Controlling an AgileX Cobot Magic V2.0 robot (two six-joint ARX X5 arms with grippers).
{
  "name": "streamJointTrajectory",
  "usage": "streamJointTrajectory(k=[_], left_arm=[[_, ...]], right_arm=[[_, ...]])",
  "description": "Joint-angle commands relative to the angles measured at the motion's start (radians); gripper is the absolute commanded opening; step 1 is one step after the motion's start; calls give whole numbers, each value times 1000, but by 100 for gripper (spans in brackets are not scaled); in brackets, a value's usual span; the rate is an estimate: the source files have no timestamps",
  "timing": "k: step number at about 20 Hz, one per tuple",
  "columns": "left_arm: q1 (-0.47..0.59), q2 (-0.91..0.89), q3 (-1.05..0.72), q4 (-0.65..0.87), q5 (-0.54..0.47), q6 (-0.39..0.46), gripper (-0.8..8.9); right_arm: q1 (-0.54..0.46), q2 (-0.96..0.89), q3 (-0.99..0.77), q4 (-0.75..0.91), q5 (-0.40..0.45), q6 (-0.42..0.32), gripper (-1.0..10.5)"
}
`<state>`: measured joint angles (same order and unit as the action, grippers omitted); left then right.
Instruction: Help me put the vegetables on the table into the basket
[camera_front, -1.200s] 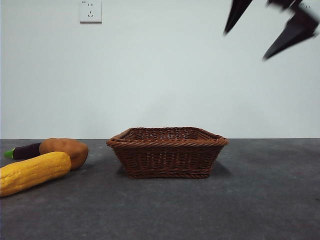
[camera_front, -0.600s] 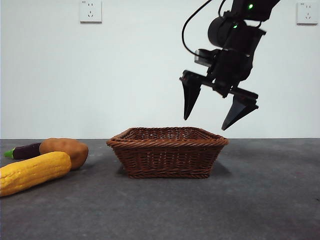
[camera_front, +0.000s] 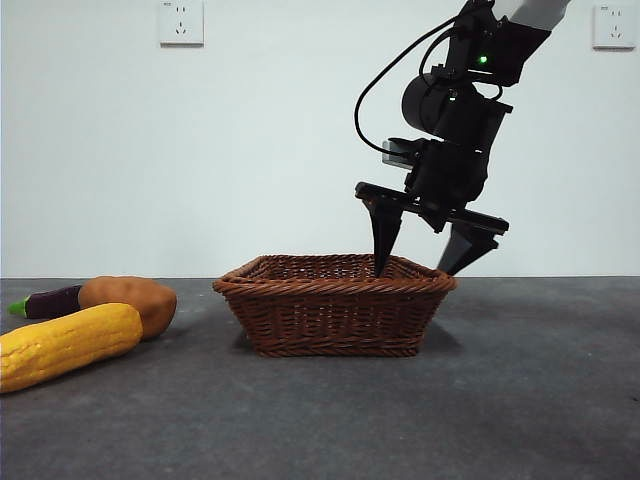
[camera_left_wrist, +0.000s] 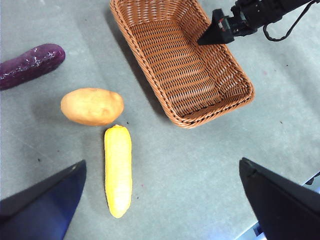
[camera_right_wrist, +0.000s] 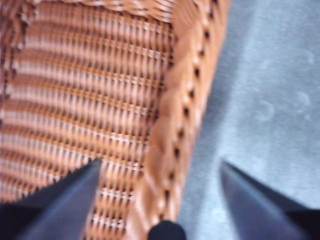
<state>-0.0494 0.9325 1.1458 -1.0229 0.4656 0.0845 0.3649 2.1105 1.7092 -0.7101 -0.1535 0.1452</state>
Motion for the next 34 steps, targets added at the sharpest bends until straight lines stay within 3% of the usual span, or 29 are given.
streamJointTrajectory(k=[1,5,10,15,23,27,34], left_arm=[[-4,1,5,7,2,-5,657],[-4,1,5,3,2,-2,657],[-4,2,5,0,1,-2,657],[-4,35,5,-9,1,-2,657],[-4,136,5,7,-3,6,657],[-30,217,5,26,-90,33,657],[-128,469,5,103,-206,47,657]], right_arm=[[10,33,3,-14,3,29,235],[16,58,3,-19,-2,35,193],[16,58,3,8,-14,35,-14],[16,-23,5,-53,-37,45,-12],[16,-441,5,-230,-29,-16,-12],[16,-554,5,-373,34,-63,-12],[16,-576,2,-464,12,-94,-12]])
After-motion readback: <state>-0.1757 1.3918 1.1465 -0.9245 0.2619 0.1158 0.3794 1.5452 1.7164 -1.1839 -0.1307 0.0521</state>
